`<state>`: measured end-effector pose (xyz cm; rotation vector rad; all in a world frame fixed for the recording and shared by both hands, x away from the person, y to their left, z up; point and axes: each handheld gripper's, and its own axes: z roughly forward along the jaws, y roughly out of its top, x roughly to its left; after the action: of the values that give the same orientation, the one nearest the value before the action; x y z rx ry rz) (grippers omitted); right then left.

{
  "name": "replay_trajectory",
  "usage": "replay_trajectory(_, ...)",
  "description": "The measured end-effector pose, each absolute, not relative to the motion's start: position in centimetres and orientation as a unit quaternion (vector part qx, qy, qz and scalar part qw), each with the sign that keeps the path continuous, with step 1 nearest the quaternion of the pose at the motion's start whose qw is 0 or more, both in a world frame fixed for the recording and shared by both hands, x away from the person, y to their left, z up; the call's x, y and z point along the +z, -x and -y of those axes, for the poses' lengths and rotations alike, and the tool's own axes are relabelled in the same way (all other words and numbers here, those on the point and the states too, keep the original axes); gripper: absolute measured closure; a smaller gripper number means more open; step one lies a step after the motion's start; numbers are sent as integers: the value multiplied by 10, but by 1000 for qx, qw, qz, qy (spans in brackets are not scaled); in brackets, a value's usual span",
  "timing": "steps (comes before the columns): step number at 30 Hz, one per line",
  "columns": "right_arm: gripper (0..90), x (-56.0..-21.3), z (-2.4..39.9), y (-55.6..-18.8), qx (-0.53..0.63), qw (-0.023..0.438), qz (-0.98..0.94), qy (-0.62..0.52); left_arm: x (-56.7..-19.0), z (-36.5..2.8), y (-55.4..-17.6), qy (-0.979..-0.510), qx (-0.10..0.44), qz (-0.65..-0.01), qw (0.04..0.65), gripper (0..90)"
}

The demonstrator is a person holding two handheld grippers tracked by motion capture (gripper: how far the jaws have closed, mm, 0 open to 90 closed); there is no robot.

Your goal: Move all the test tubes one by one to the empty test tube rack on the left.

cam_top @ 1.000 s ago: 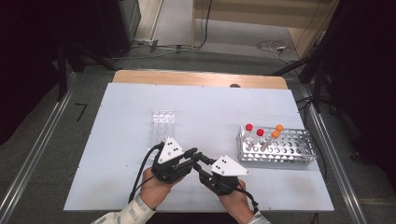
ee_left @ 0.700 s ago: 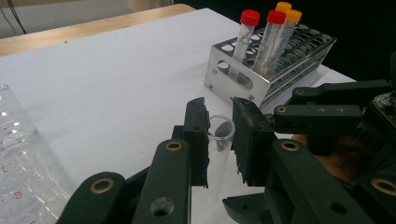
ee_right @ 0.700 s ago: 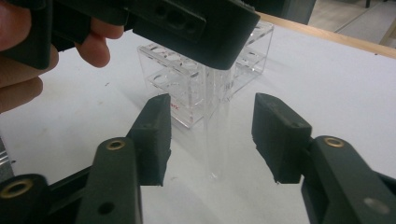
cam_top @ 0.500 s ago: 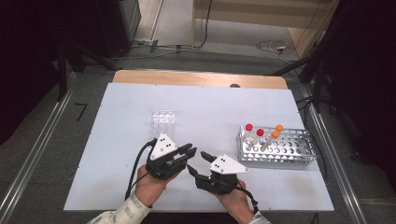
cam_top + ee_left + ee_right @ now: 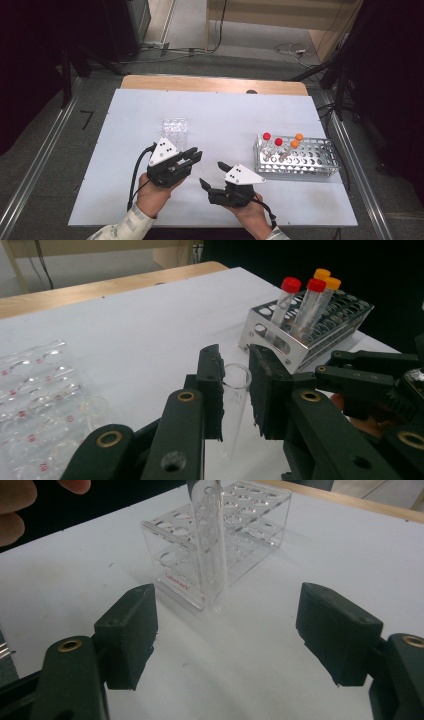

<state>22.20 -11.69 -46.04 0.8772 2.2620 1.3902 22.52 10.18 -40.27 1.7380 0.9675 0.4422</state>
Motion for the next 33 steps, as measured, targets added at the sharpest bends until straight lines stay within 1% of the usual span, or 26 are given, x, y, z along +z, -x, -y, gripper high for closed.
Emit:
replay_trajectory(18,234,-460,117,-222,488,173,-796,-314,-386,-137,-231,-688,213,-435,541,766)
replay_trajectory(26,234,-460,118,-222,489,174,-795,-314,-385,-147,-234,-682,230,-446,532,766)
replay_trajectory(33,234,-460,118,-222,489,175,-794,-315,-387,-150,-236,-683,234,-449,526,766)
